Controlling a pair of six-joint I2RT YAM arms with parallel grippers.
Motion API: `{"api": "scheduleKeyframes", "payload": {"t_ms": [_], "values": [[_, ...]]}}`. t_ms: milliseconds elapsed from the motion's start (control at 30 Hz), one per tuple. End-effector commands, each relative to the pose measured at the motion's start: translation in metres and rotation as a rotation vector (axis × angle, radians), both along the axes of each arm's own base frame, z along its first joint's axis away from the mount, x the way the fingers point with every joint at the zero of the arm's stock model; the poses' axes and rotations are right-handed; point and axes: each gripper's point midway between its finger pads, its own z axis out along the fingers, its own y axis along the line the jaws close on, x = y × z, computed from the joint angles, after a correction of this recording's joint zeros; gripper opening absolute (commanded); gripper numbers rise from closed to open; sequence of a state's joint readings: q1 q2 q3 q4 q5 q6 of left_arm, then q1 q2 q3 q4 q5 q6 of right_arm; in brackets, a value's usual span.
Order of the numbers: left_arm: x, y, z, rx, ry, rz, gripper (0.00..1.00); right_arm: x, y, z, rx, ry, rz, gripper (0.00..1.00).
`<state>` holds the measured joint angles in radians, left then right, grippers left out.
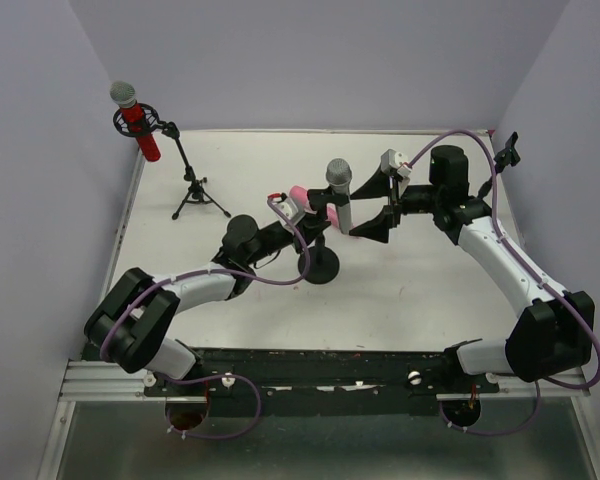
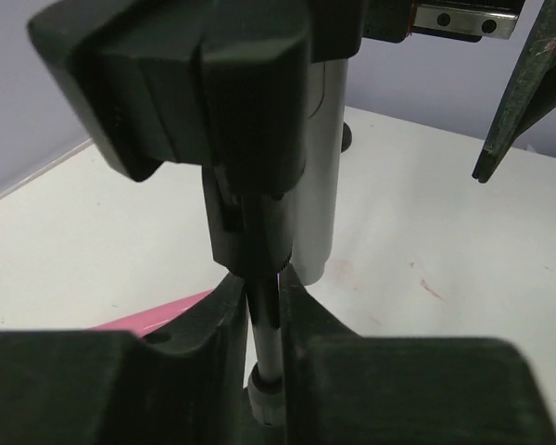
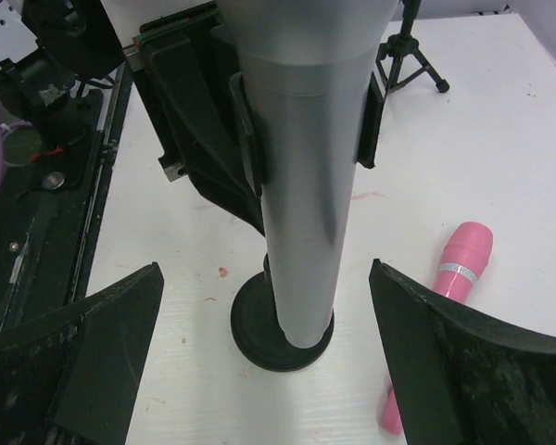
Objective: Attach the microphones to the stand
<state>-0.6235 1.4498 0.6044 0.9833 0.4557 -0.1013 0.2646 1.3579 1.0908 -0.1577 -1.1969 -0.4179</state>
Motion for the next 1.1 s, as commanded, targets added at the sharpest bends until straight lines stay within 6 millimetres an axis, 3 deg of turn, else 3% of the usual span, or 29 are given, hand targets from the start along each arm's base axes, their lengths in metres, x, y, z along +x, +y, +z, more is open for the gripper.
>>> {"api": "scheduleKeyframes", "payload": {"t_ms": [0,100,367,633,867,1067], "values": [[-0.001,-0.004,0.018,-0.040,-0.061,-0.030,0.13,-0.002,0.000,-0.002,0.008,0.006,0.012,1.00],[0.002,0.005,0.027,-0.051,-0.089,0.002,0.00,-0.001,0.000,-0.003,0.006,0.005,0.009,1.00],[0.052,0.085,0.062,-0.094,-0.157,0.282,0.00,-0.002,0.000,-0.005,0.006,0.013,0.012,1.00],[0.115,0.144,0.083,-0.102,-0.189,0.439,0.00,-0.001,0.000,-0.006,0.006,0.018,0.015,1.00],[0.167,0.167,0.084,-0.096,-0.155,0.488,0.00,0.001,0.000,-0.010,0.000,0.028,0.009,1.00],[0.187,0.175,0.064,-0.072,-0.115,0.517,0.00,0.003,0.001,-0.016,-0.003,0.041,0.011,1.00]]}}
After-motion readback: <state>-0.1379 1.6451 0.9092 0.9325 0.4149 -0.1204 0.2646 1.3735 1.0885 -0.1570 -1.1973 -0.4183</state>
